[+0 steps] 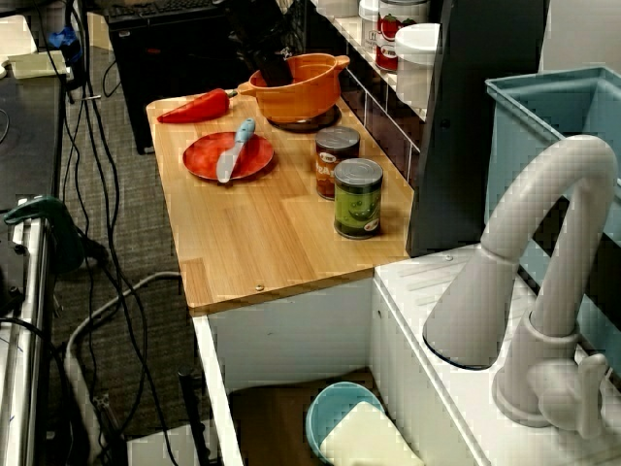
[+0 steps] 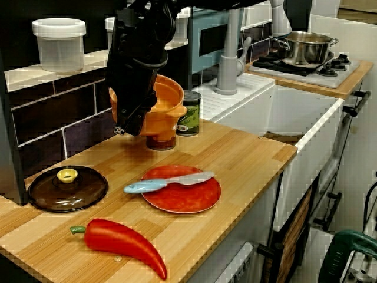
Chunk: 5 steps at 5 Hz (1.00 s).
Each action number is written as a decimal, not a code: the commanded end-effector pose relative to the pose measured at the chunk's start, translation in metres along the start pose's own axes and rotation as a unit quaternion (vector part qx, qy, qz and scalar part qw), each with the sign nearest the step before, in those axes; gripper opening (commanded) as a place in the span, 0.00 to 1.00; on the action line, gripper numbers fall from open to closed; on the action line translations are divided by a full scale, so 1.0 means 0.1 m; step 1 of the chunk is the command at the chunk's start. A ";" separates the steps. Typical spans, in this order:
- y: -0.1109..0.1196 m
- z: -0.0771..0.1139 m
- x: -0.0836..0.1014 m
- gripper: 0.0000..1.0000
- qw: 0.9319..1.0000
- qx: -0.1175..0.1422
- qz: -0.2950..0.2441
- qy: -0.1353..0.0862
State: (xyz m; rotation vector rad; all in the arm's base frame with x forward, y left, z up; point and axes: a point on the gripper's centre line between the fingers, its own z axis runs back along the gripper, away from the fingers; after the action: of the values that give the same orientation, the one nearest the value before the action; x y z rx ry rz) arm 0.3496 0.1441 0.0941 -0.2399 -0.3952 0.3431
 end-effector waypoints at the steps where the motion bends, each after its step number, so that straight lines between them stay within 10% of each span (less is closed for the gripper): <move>1: 0.03 0.21 0.07 0.00 0.999 -0.004 0.013 -0.051; 5: 0.23 0.11 0.12 0.00 0.995 -0.007 0.054 -0.082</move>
State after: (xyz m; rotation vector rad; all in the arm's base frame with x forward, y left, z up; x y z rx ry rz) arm 0.3526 0.1668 0.0915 -0.2644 -0.5175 0.4803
